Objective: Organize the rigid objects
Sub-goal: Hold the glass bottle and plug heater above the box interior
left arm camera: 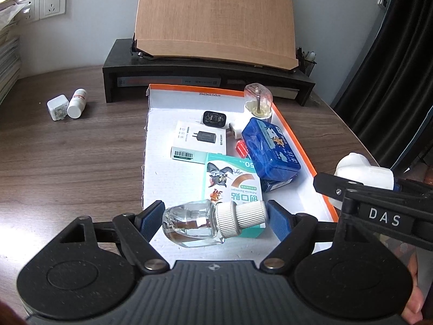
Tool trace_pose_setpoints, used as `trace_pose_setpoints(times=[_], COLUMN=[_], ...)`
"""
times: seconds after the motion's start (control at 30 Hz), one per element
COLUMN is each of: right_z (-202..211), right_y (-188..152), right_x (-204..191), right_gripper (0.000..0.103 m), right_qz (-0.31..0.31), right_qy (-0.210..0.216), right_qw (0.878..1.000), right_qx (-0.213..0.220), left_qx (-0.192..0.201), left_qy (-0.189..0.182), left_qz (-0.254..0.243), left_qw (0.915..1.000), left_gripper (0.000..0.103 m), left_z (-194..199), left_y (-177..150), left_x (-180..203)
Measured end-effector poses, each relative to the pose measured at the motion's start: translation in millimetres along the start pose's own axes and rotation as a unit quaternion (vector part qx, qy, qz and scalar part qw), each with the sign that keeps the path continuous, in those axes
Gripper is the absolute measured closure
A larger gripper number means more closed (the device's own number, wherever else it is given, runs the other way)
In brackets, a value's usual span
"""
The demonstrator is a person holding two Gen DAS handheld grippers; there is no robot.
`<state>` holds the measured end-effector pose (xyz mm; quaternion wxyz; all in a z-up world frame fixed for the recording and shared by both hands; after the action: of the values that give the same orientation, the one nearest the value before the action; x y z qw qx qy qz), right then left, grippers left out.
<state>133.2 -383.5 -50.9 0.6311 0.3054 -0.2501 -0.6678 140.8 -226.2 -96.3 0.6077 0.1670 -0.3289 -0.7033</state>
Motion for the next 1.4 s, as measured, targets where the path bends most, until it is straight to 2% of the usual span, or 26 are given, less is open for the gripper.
trace_pose_setpoints(times=[1.4], right_z=[-13], right_y=[-3], right_x=[-2], right_gripper=[0.024], right_qz=[0.006], right_qy=[0.007], right_qw=[1.000], right_qx=[-0.018], left_qx=[-0.009], left_qy=[-0.014], left_qz=[-0.031], left_qw=[0.9994], left_gripper=[0.021], left_z=[-5], left_y=[-3], left_x=[15])
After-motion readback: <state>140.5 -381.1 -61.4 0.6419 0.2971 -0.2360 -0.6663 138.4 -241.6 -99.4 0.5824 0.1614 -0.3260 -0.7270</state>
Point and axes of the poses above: each gripper's, at about its wrist camera, not at the fingertips, and z roughly against the way its jaws point, x to its right, y to its top, the point moved 10 cm from there along -z, roughly the way its jaws point, and after that the axes turned 3 degrees about -z, right-handed, at the moved point
